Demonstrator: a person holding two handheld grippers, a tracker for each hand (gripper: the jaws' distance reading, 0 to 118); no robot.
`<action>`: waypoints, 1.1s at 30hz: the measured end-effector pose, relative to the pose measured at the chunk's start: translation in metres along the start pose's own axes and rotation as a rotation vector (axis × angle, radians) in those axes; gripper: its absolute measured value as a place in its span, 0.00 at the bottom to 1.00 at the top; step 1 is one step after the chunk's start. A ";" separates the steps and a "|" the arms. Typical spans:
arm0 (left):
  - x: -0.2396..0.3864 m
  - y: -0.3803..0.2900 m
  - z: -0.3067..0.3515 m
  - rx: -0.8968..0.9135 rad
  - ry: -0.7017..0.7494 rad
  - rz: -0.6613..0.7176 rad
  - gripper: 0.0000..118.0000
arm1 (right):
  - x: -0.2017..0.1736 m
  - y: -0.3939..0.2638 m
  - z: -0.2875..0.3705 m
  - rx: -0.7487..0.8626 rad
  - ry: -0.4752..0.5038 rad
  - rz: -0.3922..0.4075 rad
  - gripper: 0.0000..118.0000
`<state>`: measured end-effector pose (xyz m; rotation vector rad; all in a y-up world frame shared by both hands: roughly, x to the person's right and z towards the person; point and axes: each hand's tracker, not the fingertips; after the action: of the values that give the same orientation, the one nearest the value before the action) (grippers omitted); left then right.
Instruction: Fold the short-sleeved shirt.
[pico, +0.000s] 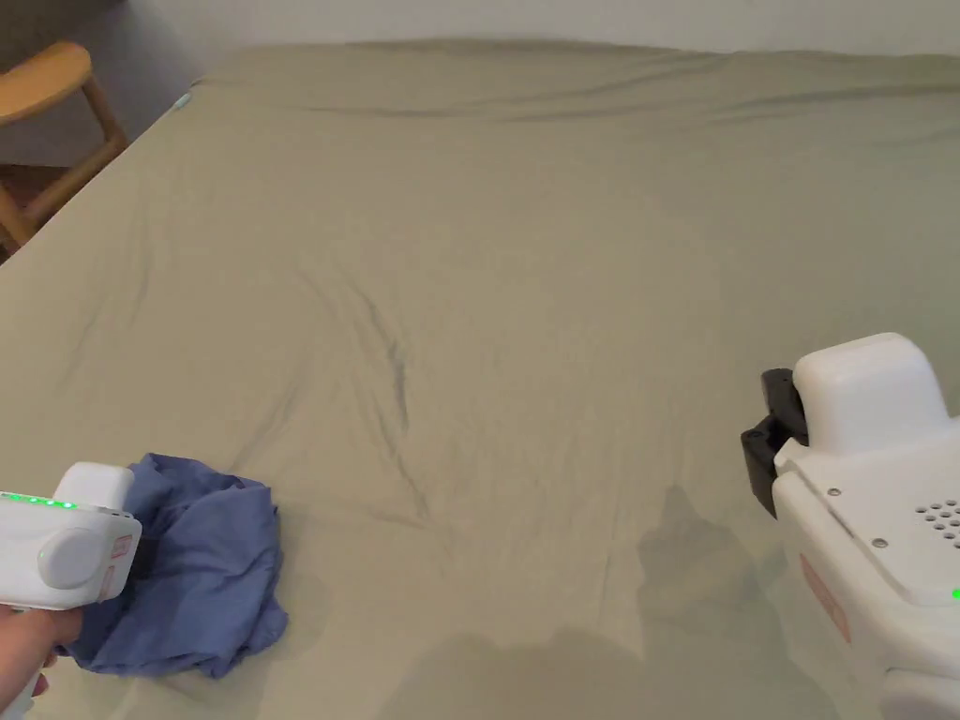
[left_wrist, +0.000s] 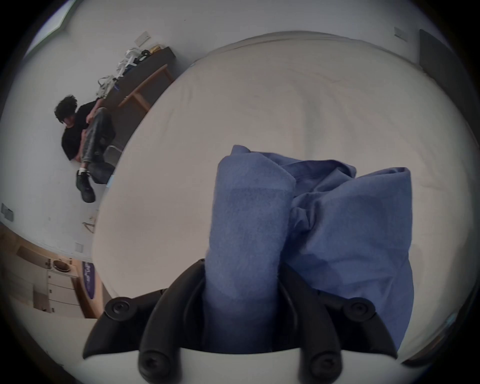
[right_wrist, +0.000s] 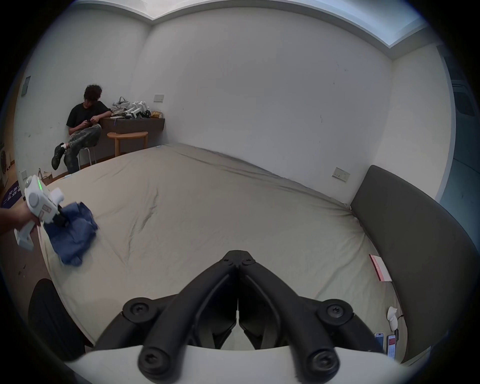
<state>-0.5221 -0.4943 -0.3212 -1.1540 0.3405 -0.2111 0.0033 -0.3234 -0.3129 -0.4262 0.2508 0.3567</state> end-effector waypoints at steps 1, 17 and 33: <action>-0.011 0.002 -0.008 -0.005 0.051 -0.010 0.21 | -0.001 -0.001 -0.004 -0.007 -0.001 0.003 0.02; -0.084 0.053 0.047 0.171 0.176 0.091 0.92 | 0.016 0.006 -0.024 -0.043 -0.009 0.001 0.02; 0.105 0.076 0.374 1.114 -0.201 0.296 0.77 | 0.099 0.062 0.094 0.274 -0.213 -0.019 0.02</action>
<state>-0.2870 -0.1794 -0.2720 -0.0159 0.1582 -0.0013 0.0843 -0.2007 -0.2829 -0.1193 0.0852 0.3409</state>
